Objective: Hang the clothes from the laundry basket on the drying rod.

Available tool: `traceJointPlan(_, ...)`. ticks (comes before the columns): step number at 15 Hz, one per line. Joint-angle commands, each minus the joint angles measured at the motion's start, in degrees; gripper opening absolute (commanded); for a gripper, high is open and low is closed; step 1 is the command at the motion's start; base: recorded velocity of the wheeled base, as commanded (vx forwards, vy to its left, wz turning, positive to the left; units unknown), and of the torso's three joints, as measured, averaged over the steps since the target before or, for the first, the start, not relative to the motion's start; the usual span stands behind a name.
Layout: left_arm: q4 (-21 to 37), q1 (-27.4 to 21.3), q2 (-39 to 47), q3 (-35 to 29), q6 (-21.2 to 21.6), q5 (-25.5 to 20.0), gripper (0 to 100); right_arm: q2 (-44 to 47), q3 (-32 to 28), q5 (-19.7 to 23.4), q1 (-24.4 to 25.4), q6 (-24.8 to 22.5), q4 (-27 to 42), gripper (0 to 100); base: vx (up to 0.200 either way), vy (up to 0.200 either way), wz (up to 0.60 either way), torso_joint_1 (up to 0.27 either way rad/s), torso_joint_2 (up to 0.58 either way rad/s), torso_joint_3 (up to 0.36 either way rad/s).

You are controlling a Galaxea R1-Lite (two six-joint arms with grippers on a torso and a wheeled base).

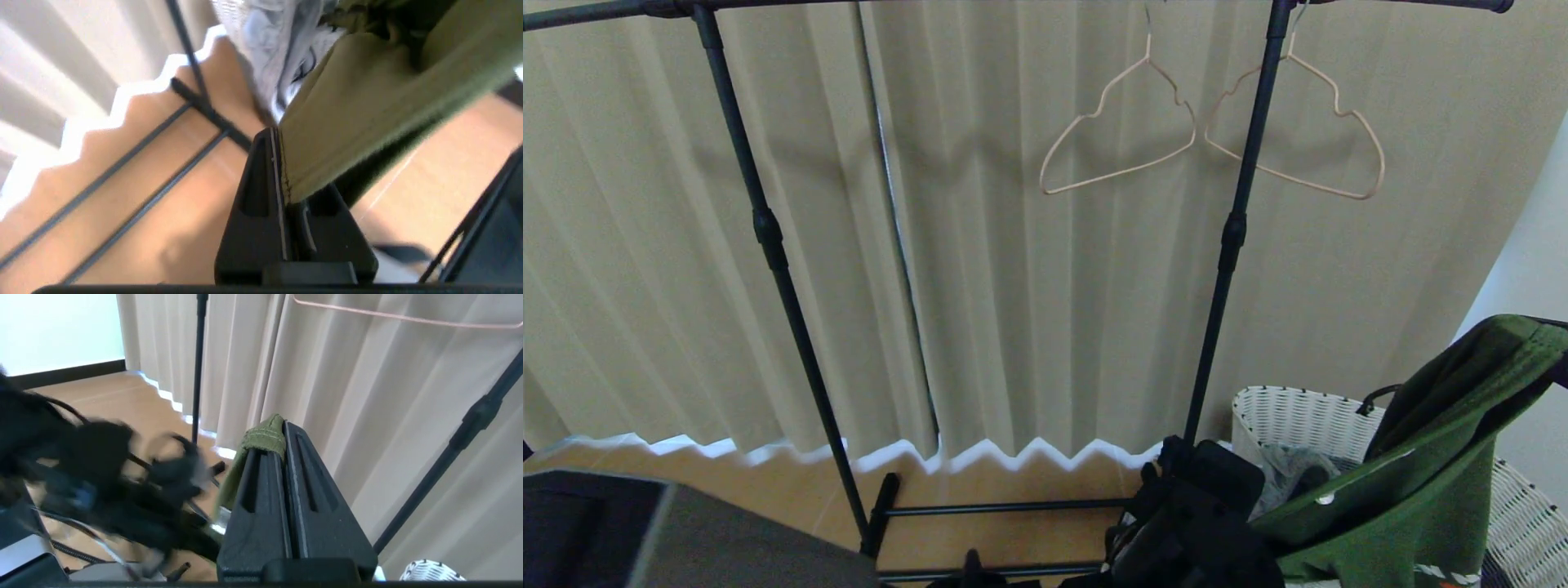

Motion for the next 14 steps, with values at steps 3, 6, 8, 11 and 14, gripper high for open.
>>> traceJointPlan(3, 1.9, 1.3, -22.3, 8.2, 3.1, 0.5, 0, 3.0, -3.4, 0.0, 0.0, 0.0, -0.2, 0, 0.0, 0.0, 0.0, 0.0, 0.0, 0.0)
traceJointPlan(6, 8.9, 8.9, -33.2, 6.4, 11.0, 0.5, 0, 6.4, -7.9, 0.0, 0.0, 0.0, -3.6, 0, 0.0, 0.0, 0.0, 0.0, 0.0, 0.0)
traceJointPlan(8, 11.4, 16.3, -37.4, 4.1, 16.9, 0.4, 0, 7.6, -9.1, 0.0, 0.0, 0.0, -4.4, 0, 0.0, 0.0, 0.0, 0.0, 0.0, 0.0)
traceJointPlan(11, 16.4, 23.6, -38.7, -2.2, 17.8, -0.1, 0, 11.6, -10.2, 0.0, 0.0, 0.2, -6.9, 0, 0.0, 0.0, 0.0, 0.0, 0.0, 0.0)
traceJointPlan(14, 22.6, 27.1, -38.6, -9.6, 18.1, -1.8, 0, 16.8, -10.4, -0.2, 0.0, 0.9, -13.0, 0, 0.0, 0.0, 0.0, 0.0, 0.0, 0.0)
